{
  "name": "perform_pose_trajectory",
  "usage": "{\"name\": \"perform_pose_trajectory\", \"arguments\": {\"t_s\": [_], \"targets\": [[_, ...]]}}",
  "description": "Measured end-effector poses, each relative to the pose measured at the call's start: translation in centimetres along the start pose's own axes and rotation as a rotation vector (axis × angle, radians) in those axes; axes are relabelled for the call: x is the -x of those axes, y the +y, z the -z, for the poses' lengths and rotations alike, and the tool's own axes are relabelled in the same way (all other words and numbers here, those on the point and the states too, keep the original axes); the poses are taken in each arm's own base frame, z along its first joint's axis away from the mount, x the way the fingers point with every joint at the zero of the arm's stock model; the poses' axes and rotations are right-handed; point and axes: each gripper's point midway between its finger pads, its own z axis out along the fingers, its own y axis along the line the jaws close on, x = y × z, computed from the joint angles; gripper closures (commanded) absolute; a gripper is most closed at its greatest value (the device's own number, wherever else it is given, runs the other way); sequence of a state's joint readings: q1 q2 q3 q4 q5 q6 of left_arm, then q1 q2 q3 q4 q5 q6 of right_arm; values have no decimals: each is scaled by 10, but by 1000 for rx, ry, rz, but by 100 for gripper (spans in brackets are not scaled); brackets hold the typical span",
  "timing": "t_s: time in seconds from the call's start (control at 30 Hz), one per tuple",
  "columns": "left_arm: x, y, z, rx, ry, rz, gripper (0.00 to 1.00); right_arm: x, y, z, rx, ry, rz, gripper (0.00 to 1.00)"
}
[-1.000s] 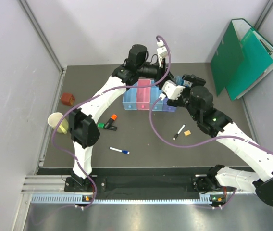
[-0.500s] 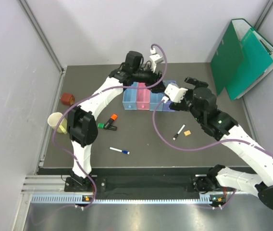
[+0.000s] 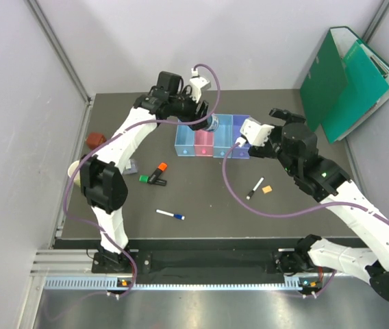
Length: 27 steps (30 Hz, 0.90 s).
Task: Sort the stationery into containers
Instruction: Place the stationery in the storage box.
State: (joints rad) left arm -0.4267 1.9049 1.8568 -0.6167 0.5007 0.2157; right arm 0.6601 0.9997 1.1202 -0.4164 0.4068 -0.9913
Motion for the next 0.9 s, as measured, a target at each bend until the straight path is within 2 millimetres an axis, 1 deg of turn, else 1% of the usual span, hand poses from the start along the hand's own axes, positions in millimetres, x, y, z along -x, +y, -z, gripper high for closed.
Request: {"name": "perform_pose_trajectory", "arguments": {"t_s": [0.1,0.23,0.33,0.4,0.47,0.57,0.7,0.77,0.9], "targets": [[3,3,16,51,13,-48,100,-10,2,2,8,46,36,0],[-4,14,31,125,65,-105,100,-28,6,9,35,118,79,0],[-10,22,39,164,128,-147,100,-47,16,15,90,185,112,0],[-8,26,43,180,152,-180,100,-59,25,20,138,230,130,0],[-1,31,46,190,161,-217,100,-68,33,24,177,261,143,0],[13,39,44,196,156,-263,100,-77,43,30,229,296,158,0],[26,47,34,192,144,-315,100,-85,52,36,275,327,171,1],[26,50,28,187,149,-336,100,-87,54,38,285,333,170,0],[12,54,12,155,187,-367,100,-89,53,40,279,337,154,0]]}}
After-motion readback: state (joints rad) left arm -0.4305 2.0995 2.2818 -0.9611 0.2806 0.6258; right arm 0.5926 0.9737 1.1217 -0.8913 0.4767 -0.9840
